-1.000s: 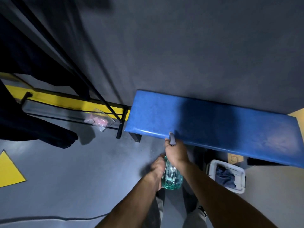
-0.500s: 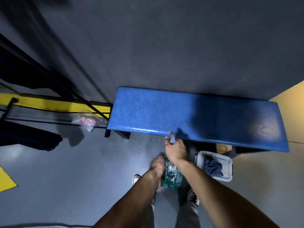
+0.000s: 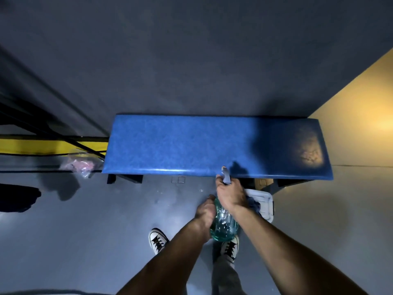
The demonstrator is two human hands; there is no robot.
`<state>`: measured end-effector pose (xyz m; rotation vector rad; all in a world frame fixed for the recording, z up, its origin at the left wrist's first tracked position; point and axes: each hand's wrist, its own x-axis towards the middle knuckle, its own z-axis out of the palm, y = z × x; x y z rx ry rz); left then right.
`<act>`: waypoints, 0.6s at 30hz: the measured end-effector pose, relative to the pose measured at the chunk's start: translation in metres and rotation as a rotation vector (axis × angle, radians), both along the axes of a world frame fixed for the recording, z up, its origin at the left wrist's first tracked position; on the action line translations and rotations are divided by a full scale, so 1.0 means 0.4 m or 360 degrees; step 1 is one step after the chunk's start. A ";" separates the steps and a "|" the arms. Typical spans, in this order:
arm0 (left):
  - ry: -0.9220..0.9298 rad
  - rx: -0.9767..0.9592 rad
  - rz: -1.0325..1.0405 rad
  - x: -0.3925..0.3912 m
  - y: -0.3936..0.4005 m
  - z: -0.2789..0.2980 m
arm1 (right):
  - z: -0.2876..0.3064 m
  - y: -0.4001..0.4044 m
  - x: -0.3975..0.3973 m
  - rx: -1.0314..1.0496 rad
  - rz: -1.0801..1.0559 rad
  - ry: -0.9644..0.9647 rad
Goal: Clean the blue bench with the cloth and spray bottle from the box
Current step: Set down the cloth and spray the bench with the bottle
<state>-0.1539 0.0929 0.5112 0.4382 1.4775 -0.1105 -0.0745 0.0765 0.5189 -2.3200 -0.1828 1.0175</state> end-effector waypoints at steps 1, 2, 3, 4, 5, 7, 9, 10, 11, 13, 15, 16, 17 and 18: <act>-0.0008 -0.0002 0.0018 0.019 -0.014 -0.015 | -0.003 -0.017 0.020 0.0005 0.0015 0.0016; -0.0012 -0.0012 0.0040 0.037 -0.026 -0.016 | -0.007 -0.033 0.039 0.0015 0.0017 0.0027; -0.0014 -0.0039 0.0062 0.059 -0.041 -0.025 | -0.011 -0.051 0.059 0.0026 0.0002 0.0025; -0.0034 -0.0056 0.0069 0.080 -0.056 -0.032 | -0.016 -0.069 0.078 0.0023 -0.0019 0.0021; -0.0007 -0.0068 0.0074 0.104 -0.071 -0.042 | -0.021 -0.085 0.099 0.0024 -0.0042 0.0011; 0.0018 -0.0041 0.0073 0.149 -0.103 -0.058 | -0.028 -0.112 0.137 0.0060 -0.0105 -0.0005; -0.0004 -0.0012 0.0003 0.186 -0.126 -0.073 | -0.037 -0.134 0.175 0.0084 -0.0153 -0.0012; -0.0012 -0.0013 0.0003 0.203 -0.135 -0.077 | -0.040 -0.146 0.193 0.0089 -0.0168 -0.0017; -0.0022 -0.0019 -0.0015 0.219 -0.149 -0.087 | -0.044 -0.158 0.212 0.0087 -0.0180 -0.0021; 0.0001 0.0032 -0.0138 0.249 -0.173 -0.133 | -0.063 -0.184 0.246 0.0071 -0.0219 0.0002; 0.0023 0.0032 -0.0212 0.266 -0.203 -0.225 | -0.082 -0.211 0.274 0.0051 -0.0264 0.0029; -0.0012 0.0026 -0.0295 0.273 -0.212 -0.224 | -0.089 -0.226 0.288 0.0040 -0.0285 0.0040; -0.0046 0.0053 -0.0321 0.290 -0.220 -0.220 | -0.092 -0.240 0.304 0.0036 -0.0312 0.0060; -0.0111 0.0086 -0.0343 0.308 -0.223 -0.183 | -0.096 -0.255 0.320 0.0055 -0.0347 0.0069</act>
